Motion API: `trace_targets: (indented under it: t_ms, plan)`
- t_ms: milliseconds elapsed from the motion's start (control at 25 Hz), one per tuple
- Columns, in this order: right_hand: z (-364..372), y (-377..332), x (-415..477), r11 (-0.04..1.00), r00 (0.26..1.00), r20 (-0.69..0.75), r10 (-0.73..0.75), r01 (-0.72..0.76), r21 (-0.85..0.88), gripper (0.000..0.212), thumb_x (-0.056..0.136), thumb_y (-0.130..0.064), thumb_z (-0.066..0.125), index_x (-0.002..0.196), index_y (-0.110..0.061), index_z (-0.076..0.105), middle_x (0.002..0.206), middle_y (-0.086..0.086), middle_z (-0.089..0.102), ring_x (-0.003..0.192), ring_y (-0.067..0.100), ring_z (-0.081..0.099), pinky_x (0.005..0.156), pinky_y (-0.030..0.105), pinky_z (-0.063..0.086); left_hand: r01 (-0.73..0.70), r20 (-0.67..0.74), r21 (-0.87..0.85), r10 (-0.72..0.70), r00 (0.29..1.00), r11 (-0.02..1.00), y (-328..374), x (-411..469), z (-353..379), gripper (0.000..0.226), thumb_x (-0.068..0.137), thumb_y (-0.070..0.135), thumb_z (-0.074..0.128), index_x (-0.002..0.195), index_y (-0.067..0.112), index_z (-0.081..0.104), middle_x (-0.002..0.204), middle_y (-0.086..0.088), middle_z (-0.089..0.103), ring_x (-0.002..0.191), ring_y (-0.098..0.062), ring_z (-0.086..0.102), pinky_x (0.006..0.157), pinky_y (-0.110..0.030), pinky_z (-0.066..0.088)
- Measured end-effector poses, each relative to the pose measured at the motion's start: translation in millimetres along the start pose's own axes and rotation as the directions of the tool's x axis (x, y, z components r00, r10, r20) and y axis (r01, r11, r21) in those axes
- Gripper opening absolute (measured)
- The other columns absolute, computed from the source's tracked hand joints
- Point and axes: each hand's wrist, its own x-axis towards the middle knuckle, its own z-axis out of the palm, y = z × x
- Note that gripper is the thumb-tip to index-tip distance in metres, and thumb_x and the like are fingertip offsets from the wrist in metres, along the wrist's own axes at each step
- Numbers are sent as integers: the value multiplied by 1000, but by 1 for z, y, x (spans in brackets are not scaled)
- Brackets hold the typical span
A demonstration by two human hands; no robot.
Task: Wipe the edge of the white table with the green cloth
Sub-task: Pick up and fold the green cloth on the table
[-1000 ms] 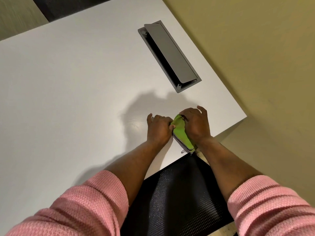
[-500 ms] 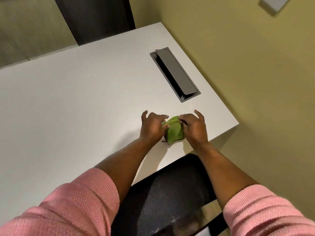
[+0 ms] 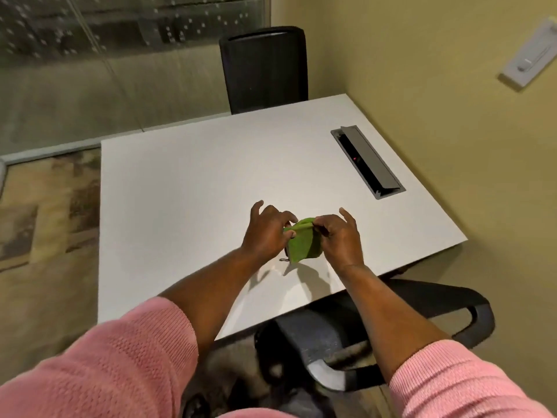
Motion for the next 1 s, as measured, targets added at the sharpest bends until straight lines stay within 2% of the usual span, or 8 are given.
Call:
trace_targets:
  t_ms: [80, 200, 440, 640, 760, 880, 1000]
  plan:
    - [19, -42, -18, 999, 999, 13, -32, 32, 17, 40, 71, 20, 63, 94, -9, 77, 91, 6, 78, 98, 10, 56, 119, 9, 8, 6, -24, 13, -5, 1000, 1000, -27, -36, -28, 25, 87, 30, 75, 112, 28, 71, 91, 12, 74, 108, -15, 58, 124, -40, 6]
    - [47, -96, -45, 997, 997, 46, -69, 68, 30, 48, 65, 22, 61, 96, -11, 77, 93, 5, 78, 96, 10, 61, 121, 12, 9, 22, -52, 33, -20, 998, 999, -60, -91, -65, 25, 87, 30, 75, 112, 28, 71, 90, 13, 73, 109, -15, 57, 124, -40, 6]
    - [92, -182, -102, 992, 982, 142, -126, 123, 31, 42, 74, 14, 66, 101, -16, 77, 99, -1, 77, 96, 16, 69, 124, 36, 24, 56, -111, 42, -51, 992, 998, -116, -190, -122, 27, 87, 33, 76, 113, 31, 71, 90, 13, 72, 109, -12, 56, 124, -37, 5]
    - [126, -239, -142, 981, 962, 191, -195, 192, 33, 42, 76, 13, 68, 103, -17, 77, 101, 0, 78, 99, 15, 68, 122, 39, 29, 108, -131, 42, -102, 986, 993, -158, -261, -152, 29, 86, 36, 77, 114, 32, 70, 92, 12, 72, 108, -10, 56, 126, -40, 9]
    - [143, -257, -160, 975, 941, 257, -219, 222, 19, 42, 74, 12, 70, 103, -17, 78, 103, 0, 78, 105, 19, 65, 115, 38, 34, 185, -114, 16, -182, 977, 983, -176, -288, -158, 29, 86, 36, 78, 114, 32, 70, 93, 12, 71, 109, -11, 56, 126, -40, 11]
    - [158, -260, -176, 976, 934, 288, -211, 220, 1, 43, 71, 11, 71, 100, -19, 78, 99, 0, 78, 103, 17, 47, 97, 37, 40, 277, -75, -38, -279, 957, 960, -187, -308, -150, 29, 85, 34, 79, 112, 32, 70, 87, 15, 67, 108, -10, 56, 125, -38, 11]
    - [174, -249, -183, 979, 881, 437, -183, 203, 1, 41, 70, 7, 69, 100, -20, 77, 100, -2, 78, 100, 27, 59, 94, 37, 42, 363, -10, -78, -365, 931, 928, -195, -322, -128, 29, 83, 32, 79, 111, 31, 70, 83, 17, 64, 108, -9, 55, 125, -37, 10]
